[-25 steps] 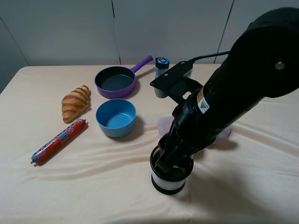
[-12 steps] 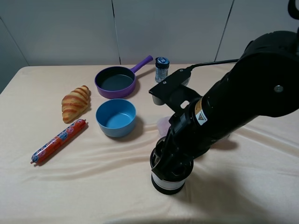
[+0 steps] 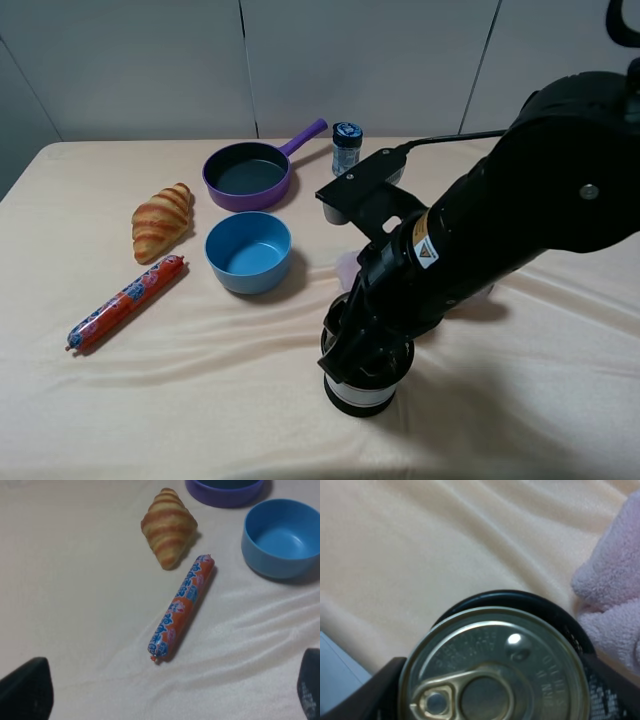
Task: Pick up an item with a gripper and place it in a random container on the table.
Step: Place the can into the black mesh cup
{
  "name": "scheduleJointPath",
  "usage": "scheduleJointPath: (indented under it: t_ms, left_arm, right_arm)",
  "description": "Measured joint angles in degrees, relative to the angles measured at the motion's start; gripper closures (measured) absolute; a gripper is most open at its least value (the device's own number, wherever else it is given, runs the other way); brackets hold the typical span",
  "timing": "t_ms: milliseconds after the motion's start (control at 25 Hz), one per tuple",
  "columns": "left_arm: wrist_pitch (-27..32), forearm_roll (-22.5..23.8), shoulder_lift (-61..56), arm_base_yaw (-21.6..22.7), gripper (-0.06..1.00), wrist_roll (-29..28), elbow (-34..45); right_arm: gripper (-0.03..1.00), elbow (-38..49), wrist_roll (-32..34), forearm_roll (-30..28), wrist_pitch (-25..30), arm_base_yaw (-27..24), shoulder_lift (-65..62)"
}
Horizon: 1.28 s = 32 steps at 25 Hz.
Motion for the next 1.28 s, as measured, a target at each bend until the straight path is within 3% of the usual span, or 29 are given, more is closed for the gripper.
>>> scheduleJointPath:
  t_ms: [1280]
  left_arm:
    - [0.00, 0.00, 0.00, 0.00, -0.05, 0.00, 0.00]
  right_arm:
    - [0.44, 0.00, -0.44, -0.85, 0.15, 0.00, 0.00]
